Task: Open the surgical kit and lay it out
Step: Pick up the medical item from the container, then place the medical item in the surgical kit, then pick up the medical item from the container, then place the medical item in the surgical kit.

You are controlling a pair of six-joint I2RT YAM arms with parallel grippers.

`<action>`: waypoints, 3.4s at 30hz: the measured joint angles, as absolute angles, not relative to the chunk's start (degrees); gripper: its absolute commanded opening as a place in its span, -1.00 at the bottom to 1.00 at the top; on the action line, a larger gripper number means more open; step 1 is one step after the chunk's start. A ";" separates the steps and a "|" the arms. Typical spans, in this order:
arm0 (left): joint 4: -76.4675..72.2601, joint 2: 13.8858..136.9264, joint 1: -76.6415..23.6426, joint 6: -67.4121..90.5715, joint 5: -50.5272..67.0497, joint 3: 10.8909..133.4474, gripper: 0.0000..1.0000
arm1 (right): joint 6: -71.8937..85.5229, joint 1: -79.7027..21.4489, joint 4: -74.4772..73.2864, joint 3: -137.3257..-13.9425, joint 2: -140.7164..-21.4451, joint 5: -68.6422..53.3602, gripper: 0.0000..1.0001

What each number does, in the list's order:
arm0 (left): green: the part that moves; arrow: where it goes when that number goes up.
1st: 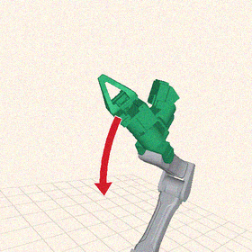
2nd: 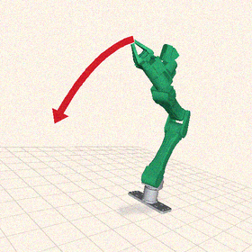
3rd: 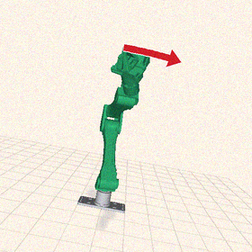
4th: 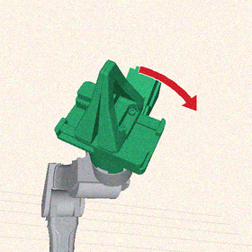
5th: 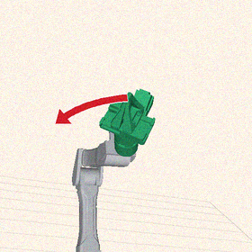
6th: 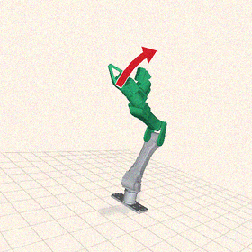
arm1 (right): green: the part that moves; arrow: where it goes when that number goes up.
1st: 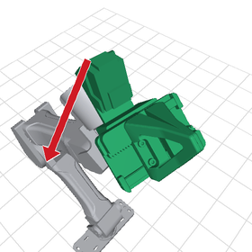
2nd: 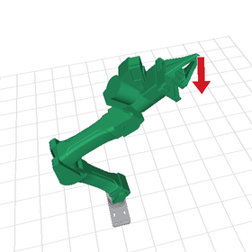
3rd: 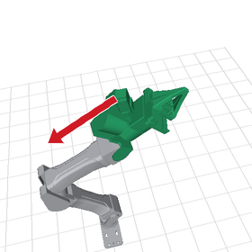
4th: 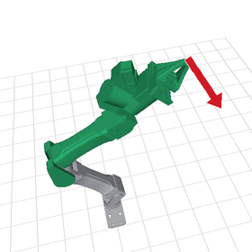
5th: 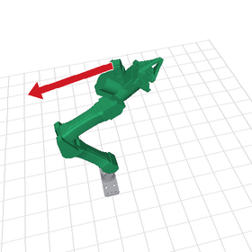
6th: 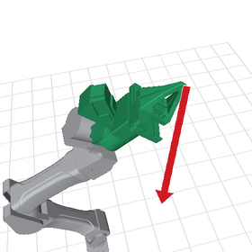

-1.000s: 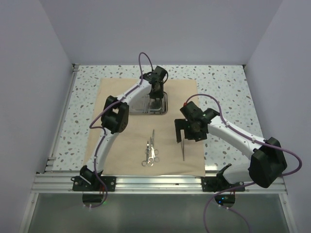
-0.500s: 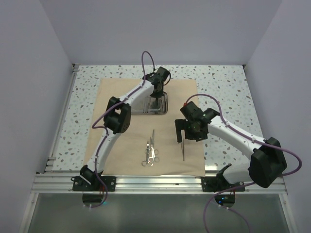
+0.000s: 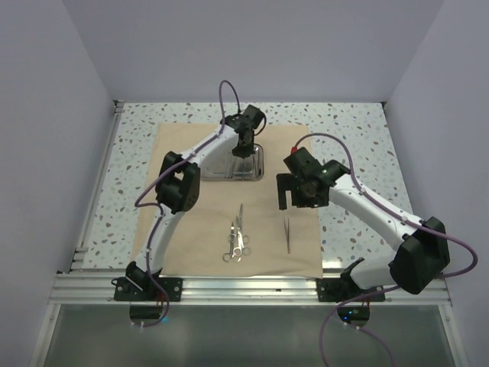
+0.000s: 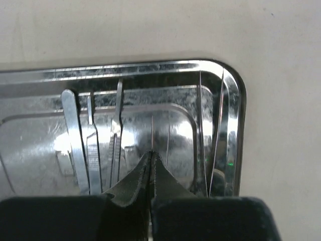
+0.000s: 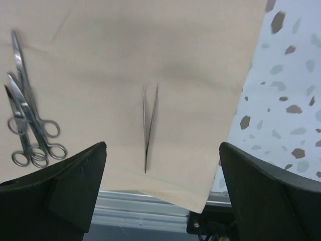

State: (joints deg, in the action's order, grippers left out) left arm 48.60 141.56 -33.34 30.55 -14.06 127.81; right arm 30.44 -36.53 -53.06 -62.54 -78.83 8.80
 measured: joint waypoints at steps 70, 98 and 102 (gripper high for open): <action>46.33 140.57 -38.33 27.92 -19.07 122.74 -0.19 | 31.29 -25.10 -61.67 -78.19 -65.71 31.44 0.97; 43.27 112.03 -50.76 43.86 -9.74 93.23 -1.00 | 32.73 -24.32 -57.25 -77.76 -71.31 30.89 0.97; 40.03 110.76 -54.61 48.36 -2.46 84.49 -1.00 | 34.11 -24.29 -56.27 -77.58 -70.87 32.80 0.97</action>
State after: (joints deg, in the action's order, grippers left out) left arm 40.03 110.76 -54.61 48.36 -2.46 84.49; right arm 34.11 -24.29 -56.27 -77.58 -70.87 32.80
